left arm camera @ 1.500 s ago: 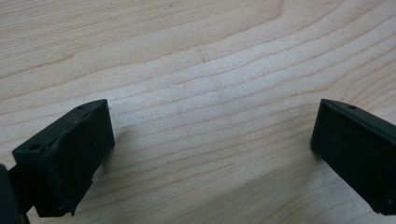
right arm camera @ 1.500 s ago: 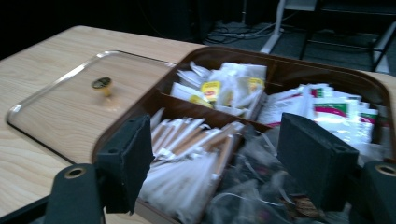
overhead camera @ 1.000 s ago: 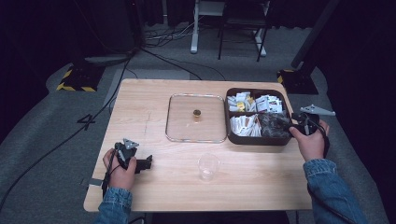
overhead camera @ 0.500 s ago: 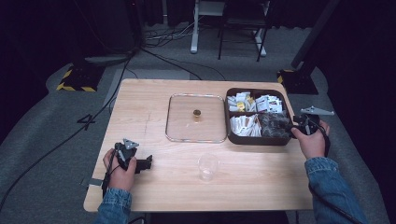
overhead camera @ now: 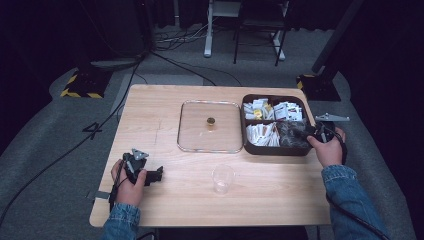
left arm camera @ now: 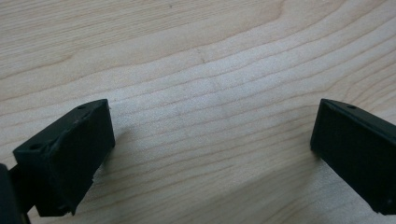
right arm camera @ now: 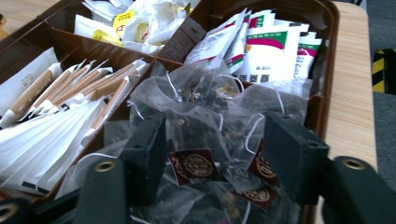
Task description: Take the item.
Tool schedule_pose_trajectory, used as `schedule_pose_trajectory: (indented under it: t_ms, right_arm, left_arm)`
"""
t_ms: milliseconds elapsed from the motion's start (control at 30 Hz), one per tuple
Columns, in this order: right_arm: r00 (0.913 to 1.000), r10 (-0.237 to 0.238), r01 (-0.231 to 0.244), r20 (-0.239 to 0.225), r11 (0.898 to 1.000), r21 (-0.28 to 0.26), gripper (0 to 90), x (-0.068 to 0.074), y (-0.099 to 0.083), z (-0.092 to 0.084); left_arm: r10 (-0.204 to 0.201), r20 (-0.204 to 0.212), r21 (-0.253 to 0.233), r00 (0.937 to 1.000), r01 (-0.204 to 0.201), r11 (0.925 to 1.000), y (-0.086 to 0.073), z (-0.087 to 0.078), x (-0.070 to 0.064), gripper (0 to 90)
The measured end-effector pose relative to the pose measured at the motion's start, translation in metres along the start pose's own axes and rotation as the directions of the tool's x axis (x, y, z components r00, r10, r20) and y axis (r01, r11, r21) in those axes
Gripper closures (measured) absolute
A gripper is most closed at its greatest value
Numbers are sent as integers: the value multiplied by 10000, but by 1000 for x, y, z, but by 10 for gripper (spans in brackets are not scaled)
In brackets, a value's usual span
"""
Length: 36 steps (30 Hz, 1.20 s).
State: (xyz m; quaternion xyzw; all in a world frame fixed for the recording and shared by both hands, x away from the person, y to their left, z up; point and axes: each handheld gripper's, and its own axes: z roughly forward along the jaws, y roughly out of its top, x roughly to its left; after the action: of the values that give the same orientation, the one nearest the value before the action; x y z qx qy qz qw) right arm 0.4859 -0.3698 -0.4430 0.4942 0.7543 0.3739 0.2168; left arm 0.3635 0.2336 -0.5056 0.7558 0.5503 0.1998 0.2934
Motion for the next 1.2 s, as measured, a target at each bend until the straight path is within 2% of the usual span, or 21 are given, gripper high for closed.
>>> schedule_pose_trajectory:
  t_ms: [100, 167, 300, 400, 700, 833, 933, 1200]
  right_arm:
    - [9999, -168, 168, 1, 9998, 52, 454, 1, 1, 2]
    - [9990, -440, 441, -52, 9988, 201, 548, 2, 2, 6]
    - [9983, -576, 576, -5, 9981, 222, 773, 5, 3, 6]
    - [9976, -698, 698, 16, 9974, 204, 860, 7, 6, 2]
    - [9982, -596, 592, -95, 9974, -400, 884, 9, 14, -14]
    - [9983, -488, 461, -325, 9959, -780, 883, 11, 17, -20]
    - [9970, -308, 216, -714, 9918, -1258, 883, 14, 19, -27]
    - [9916, -493, 262, -1199, 9820, -1871, 882, 25, 31, -43]
  left_arm:
    - [5, 12, -5, 10000, -5, 10000, 0, 0, 0, 0]
    - [36, 49, 5, 10000, -36, 10000, 0, 0, 0, 0]
    - [50, 78, 22, 10000, -50, 10000, -1, -1, 0, 0]
    - [52, 85, 21, 10000, -52, 10000, -1, -1, 0, 0]
    - [77, 89, 30, 9999, -77, 10000, -1, -1, 0, 0]
    - [101, 96, 30, 9999, -101, 9999, -1, -1, 0, 0]
    - [126, 111, 29, 9999, -126, 9999, -1, -1, 0, 0]
    - [113, 96, -1, 9999, -113, 9999, -1, -1, -1, 0]
